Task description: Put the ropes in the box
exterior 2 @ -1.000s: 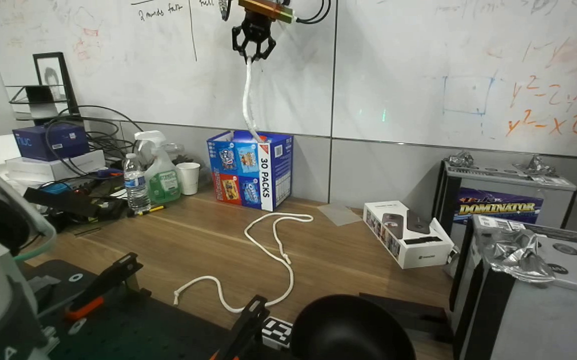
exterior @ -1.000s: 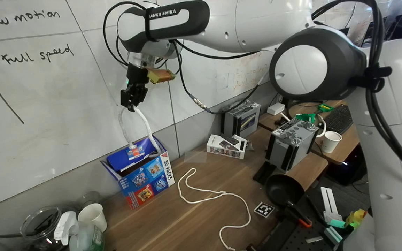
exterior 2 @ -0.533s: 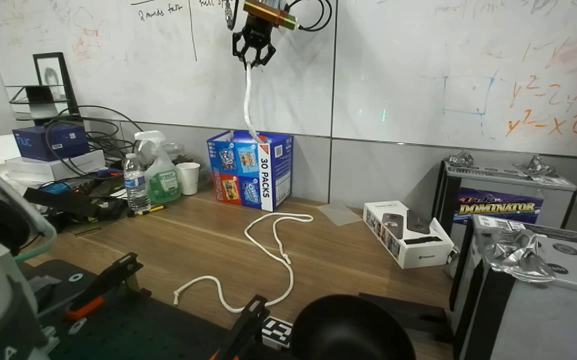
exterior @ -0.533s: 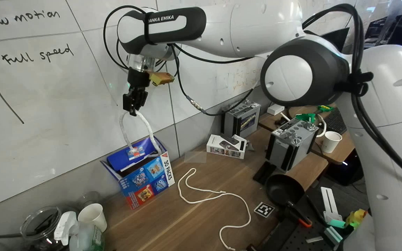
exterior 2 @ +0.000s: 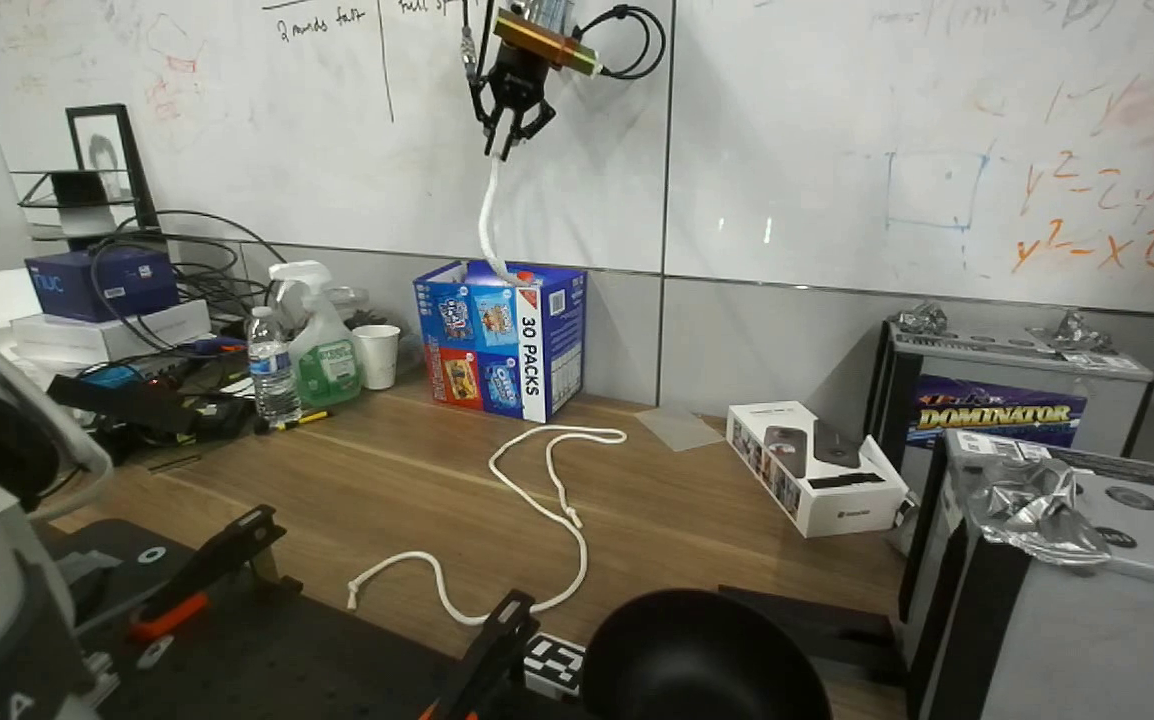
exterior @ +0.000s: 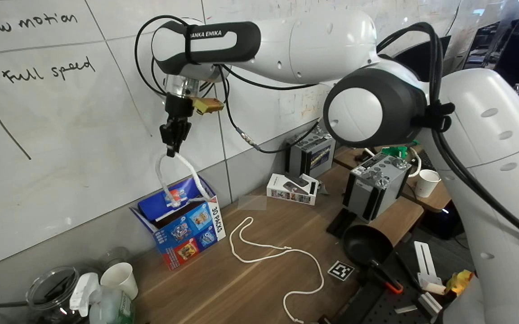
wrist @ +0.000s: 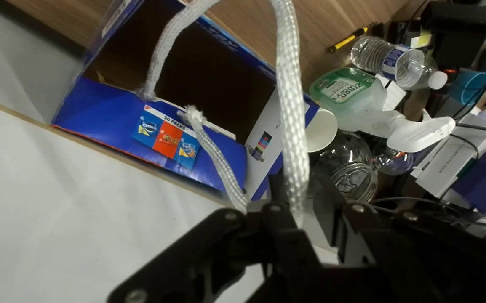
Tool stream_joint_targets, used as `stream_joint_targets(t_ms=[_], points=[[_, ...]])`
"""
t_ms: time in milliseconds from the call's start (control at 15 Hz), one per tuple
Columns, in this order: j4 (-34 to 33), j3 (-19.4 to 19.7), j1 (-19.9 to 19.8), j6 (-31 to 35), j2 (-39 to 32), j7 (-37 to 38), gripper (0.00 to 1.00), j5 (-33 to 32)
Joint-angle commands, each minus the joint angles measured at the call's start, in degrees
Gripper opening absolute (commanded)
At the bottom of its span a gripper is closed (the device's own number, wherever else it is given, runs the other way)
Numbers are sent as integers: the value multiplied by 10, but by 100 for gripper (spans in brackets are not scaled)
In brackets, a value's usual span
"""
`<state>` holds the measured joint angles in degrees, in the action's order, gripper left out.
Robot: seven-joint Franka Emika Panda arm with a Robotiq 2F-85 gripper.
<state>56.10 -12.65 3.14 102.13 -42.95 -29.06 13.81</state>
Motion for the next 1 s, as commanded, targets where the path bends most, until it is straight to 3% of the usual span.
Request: stream_joint_targets(t_ms=[0,333,400,933], points=[[-46,6,9,-17,-22,10,58,-13],[-39,17,13,-3,-27,28,95,-30],[-36,20,11,-1,-27,35,99,-31],[-21,85,38,81,-70,201,100,-72]])
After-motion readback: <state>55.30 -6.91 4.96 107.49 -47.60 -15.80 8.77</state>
